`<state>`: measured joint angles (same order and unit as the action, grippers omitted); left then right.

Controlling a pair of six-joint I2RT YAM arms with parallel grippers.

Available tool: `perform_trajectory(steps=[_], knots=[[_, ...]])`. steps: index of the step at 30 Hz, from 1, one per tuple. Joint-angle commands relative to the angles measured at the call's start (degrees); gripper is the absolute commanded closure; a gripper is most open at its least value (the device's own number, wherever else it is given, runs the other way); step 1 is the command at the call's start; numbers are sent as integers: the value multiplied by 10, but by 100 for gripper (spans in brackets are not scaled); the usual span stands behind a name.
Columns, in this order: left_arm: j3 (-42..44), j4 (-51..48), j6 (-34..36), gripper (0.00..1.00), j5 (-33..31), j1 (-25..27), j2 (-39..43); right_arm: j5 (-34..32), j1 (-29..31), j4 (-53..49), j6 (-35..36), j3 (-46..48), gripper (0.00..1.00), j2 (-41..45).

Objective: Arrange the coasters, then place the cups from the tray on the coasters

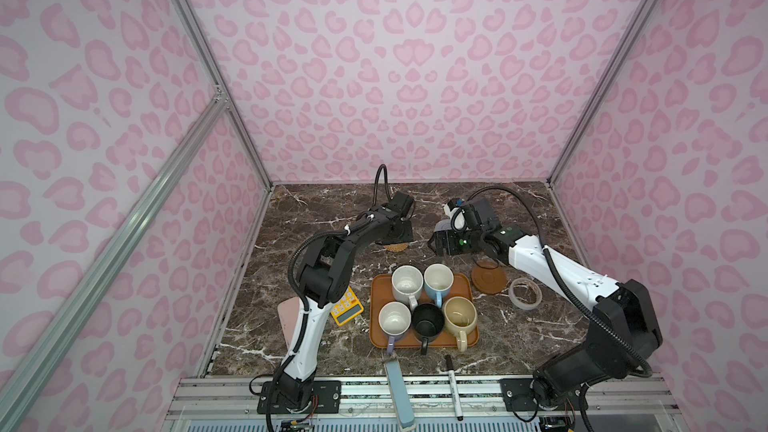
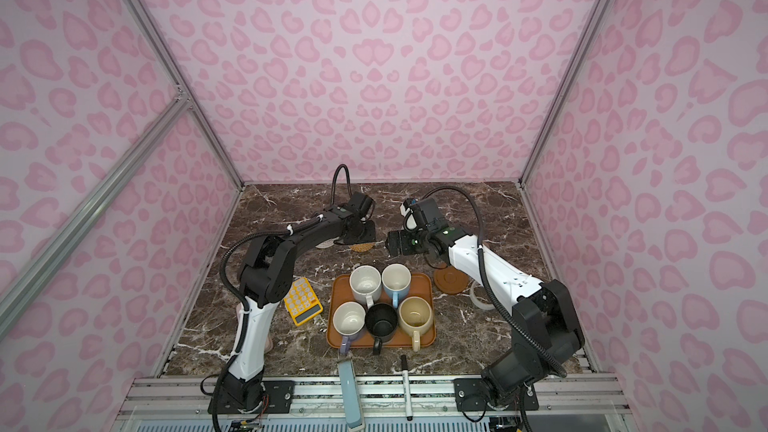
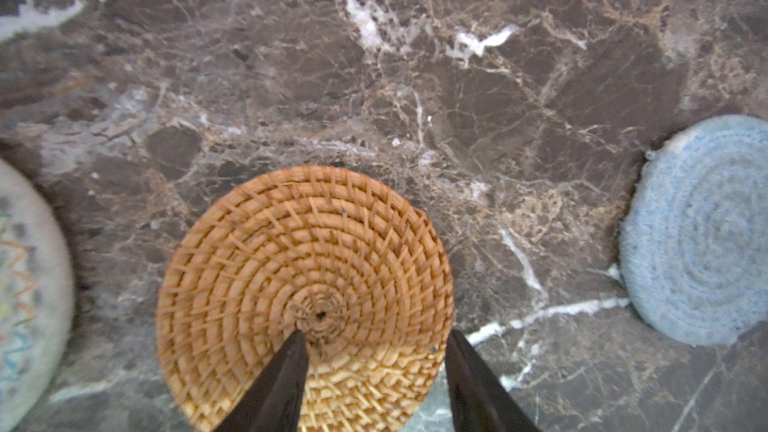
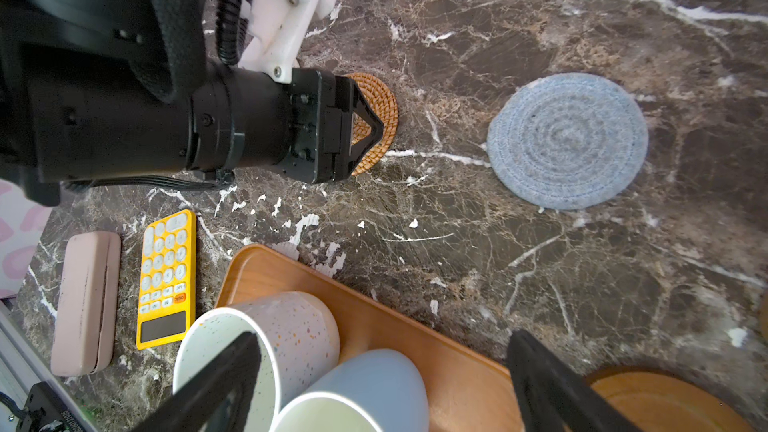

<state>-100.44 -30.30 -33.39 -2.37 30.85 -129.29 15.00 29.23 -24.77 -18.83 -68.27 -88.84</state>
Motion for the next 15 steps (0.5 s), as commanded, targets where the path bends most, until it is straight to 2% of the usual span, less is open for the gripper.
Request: perform_trajectory(steps=[1, 15], knots=[[-2, -38, -4, 44, -11, -5, -4, -1, 0, 7, 3, 3, 5, -4], [-28, -32, 12, 41, -5, -7, -1, 0, 0, 10, 2, -1, 5, -8]])
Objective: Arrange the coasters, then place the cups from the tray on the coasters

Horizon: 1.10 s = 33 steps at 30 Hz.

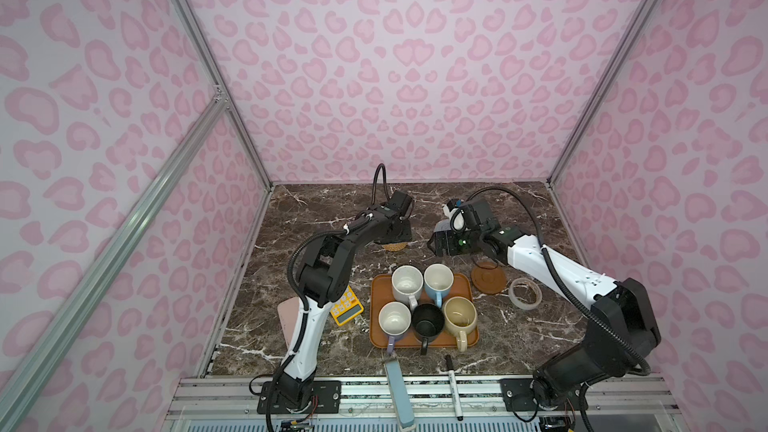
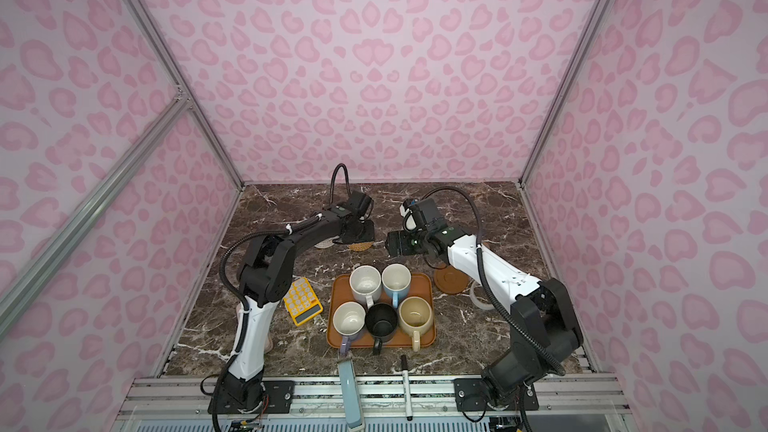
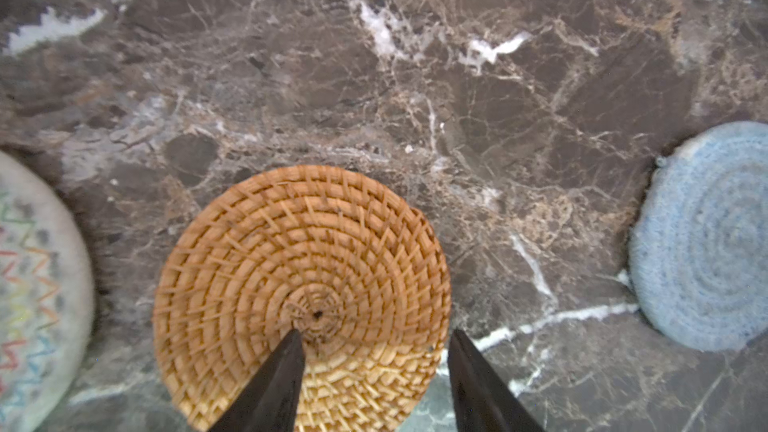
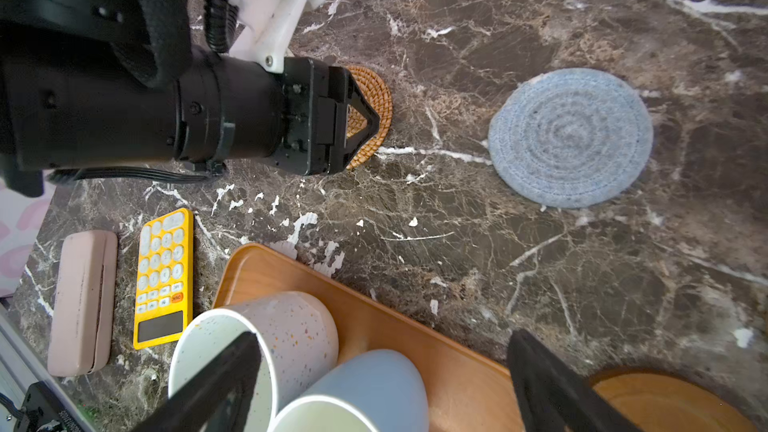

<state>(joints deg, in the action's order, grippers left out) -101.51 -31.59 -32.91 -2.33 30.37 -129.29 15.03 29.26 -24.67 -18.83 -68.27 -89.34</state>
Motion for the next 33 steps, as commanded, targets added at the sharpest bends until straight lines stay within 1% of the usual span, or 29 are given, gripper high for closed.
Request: perform_trajectory(steps=[1, 11, 13, 15, 17, 20, 21, 25, 28, 33], knots=[[-25, -25, 8, 41, -7, -3, 0, -1, -1, 9, 3, -2, 5, -4], [-47, -40, 9, 38, -6, -6, 37, -9, -1, 5, 4, -5, 4, 5], [-45, -44, 3, 36, -7, -7, 54, -14, -3, 1, 7, -7, 3, 8], [-35, -40, -2, 33, -5, -7, 81, -17, -8, -1, 7, -6, 2, 11], [-28, -37, -4, 22, 1, -8, 115, -14, -17, -2, 5, -5, 1, 16], [-6, -26, -1, 0, 5, -8, 172, -19, -34, -3, 0, -3, 1, 21], [7, -20, -1, 2, 10, -9, 196, -18, -41, -3, 0, -3, 1, 21], [68, 6, -12, 2, 44, -11, 270, -16, -62, -12, 4, -12, 1, 14], [154, 59, -26, 2, 64, -11, 336, -26, -69, -19, 17, -20, 1, 1], [235, 80, -57, 2, 85, -10, 411, -36, -86, -36, 24, -52, 5, -52]])
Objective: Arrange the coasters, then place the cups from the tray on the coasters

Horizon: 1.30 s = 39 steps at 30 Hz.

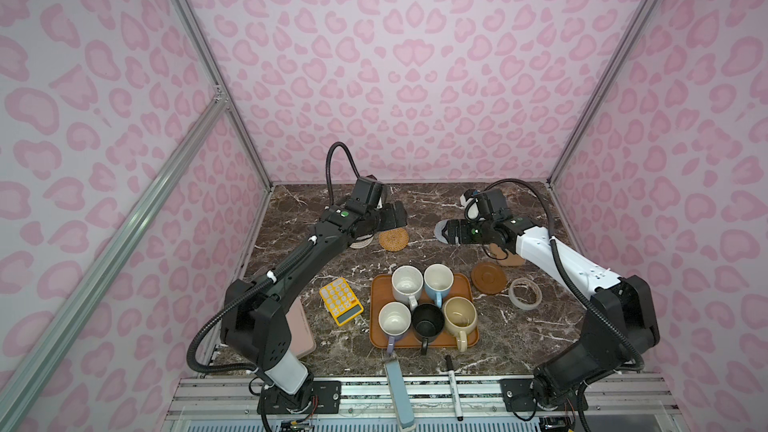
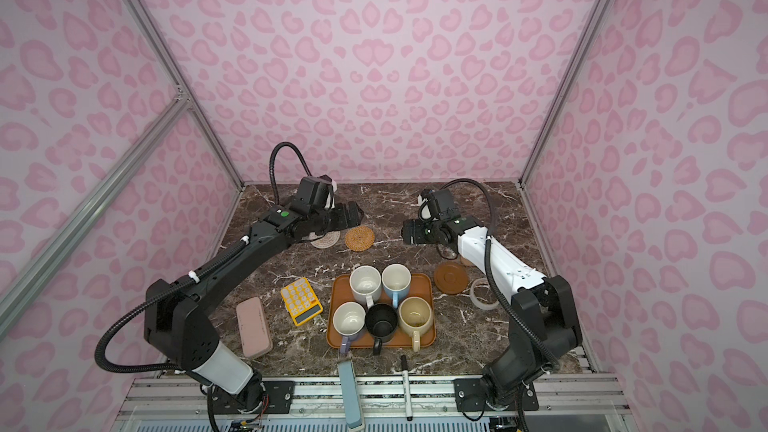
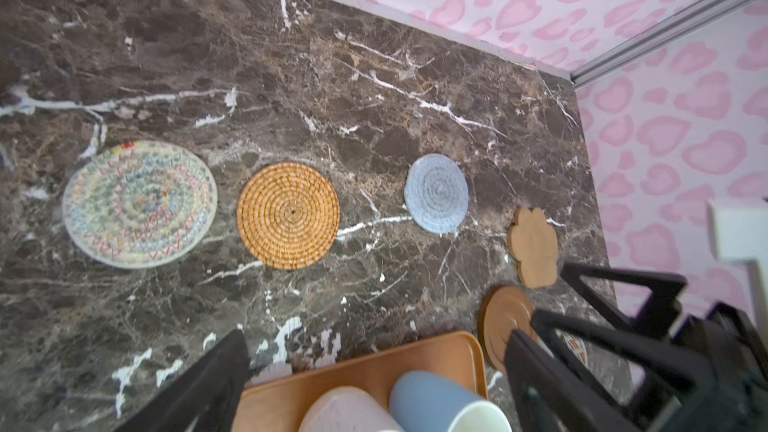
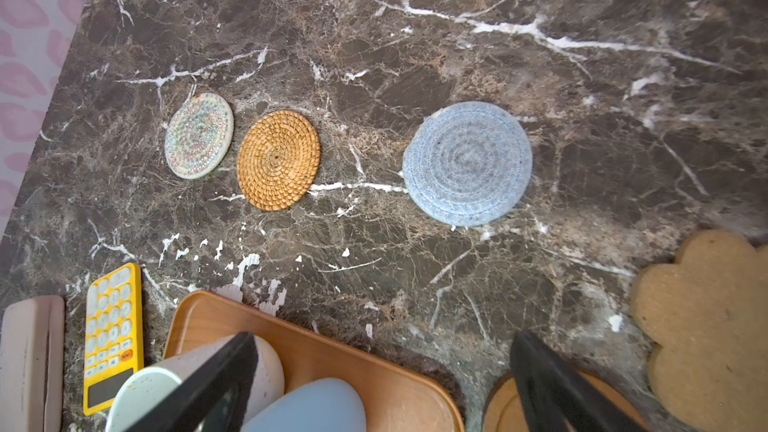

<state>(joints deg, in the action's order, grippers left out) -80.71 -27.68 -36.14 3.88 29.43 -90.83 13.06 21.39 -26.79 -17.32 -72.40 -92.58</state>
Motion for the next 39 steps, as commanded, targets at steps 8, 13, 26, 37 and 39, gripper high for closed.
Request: perform_trajectory(steps=[8, 13, 26, 37, 39], knots=[[108, 118, -80, 2, 72, 7, 65, -25, -22, -29, 23, -62, 5, -95], [96, 115, -88, 2, 70, 16, 33, -25, -23, -39, 28, -97, 1, -142], [20, 113, -92, 2, 75, 26, -76, -26, -25, -51, 41, -174, 16, -240], [20, 117, -94, 2, 91, 27, -100, -34, -30, -68, 45, -236, 34, -309], [21, 117, -96, 2, 93, 27, -99, -34, -30, -77, 47, -249, 36, -322]])
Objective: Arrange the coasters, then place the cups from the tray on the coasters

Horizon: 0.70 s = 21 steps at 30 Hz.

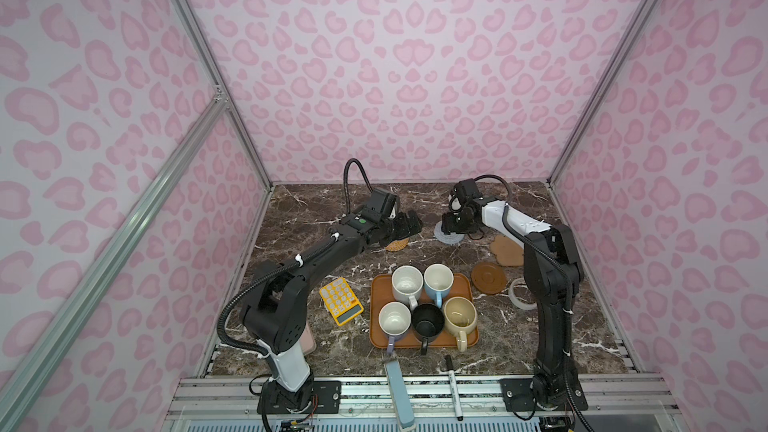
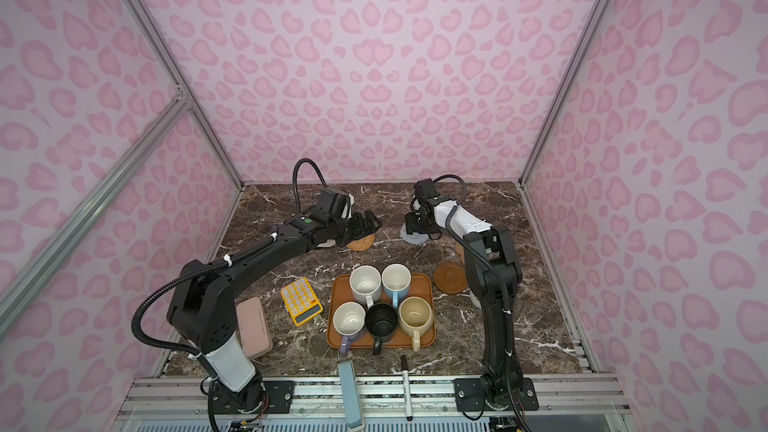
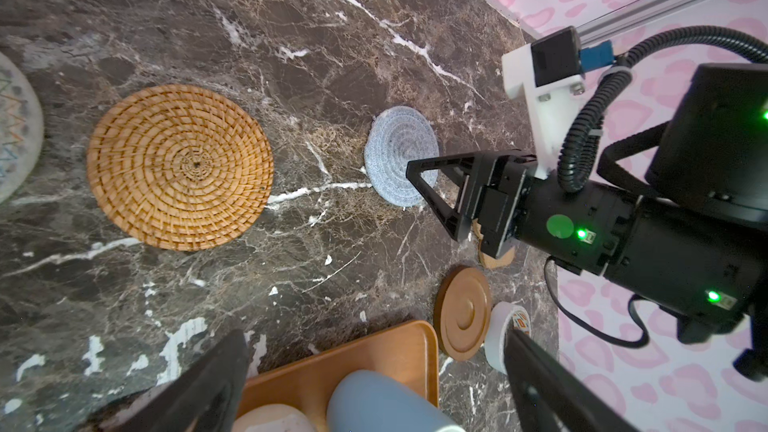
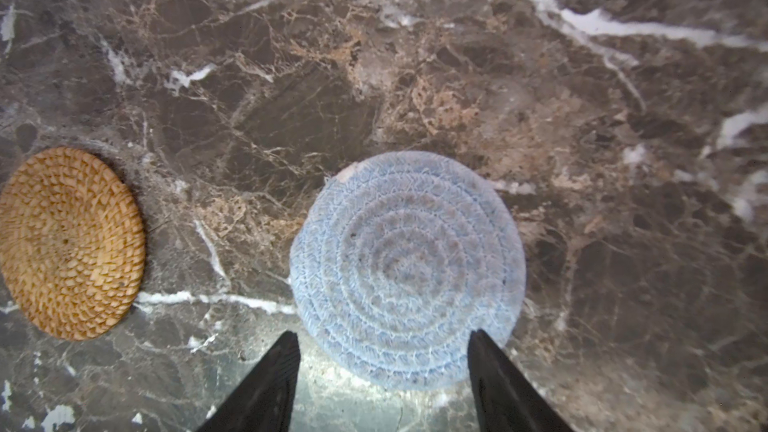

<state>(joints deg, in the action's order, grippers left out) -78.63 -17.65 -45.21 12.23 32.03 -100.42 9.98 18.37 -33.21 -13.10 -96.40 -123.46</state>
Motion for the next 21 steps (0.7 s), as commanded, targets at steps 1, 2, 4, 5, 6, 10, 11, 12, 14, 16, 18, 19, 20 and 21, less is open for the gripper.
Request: perform_trajectory(steps=[1, 2, 4, 5, 6, 10, 11, 12, 14, 16, 18, 19, 20, 21], knots=[[1, 17, -5, 2, 10, 1, -3, -4, 1, -20, 6, -18, 38, -22], [1, 17, -5, 2, 12, 1, -3, -3, 0, -24, 7, -23, 39, -28], [3, 17, -4, 2, 12, 2, -1, 0, 0, -25, 8, -31, 41, -37], [4, 17, -5, 2, 12, 2, 0, -1, 1, -28, 8, -36, 42, -41], [6, 18, -6, 2, 14, 1, 1, -3, 1, -31, 8, -39, 42, -44], [12, 19, -5, 2, 13, 2, 7, -6, 3, -40, 10, -47, 42, -55], [12, 14, -2, 2, 8, 3, 8, -8, 4, -42, 11, -47, 42, -57], [12, 11, -1, 2, 6, 3, 10, -13, 6, -45, 12, -48, 42, -60], [12, 14, -3, 2, 13, 3, 11, -18, 10, -57, 17, -56, 42, -67], [29, 17, -6, 2, 22, 3, 11, -23, 14, -70, 19, -63, 43, -74], [35, 21, -9, 2, 23, 3, 16, -23, 20, -73, 19, -57, 43, -75], [37, 22, -10, 2, 21, 3, 19, -23, 22, -73, 19, -53, 44, -74], [38, 21, -9, 2, 20, 4, 21, -24, 26, -74, 20, -50, 44, -72], [37, 17, -6, 2, 18, 3, 23, -25, 31, -76, 21, -47, 44, -71]])
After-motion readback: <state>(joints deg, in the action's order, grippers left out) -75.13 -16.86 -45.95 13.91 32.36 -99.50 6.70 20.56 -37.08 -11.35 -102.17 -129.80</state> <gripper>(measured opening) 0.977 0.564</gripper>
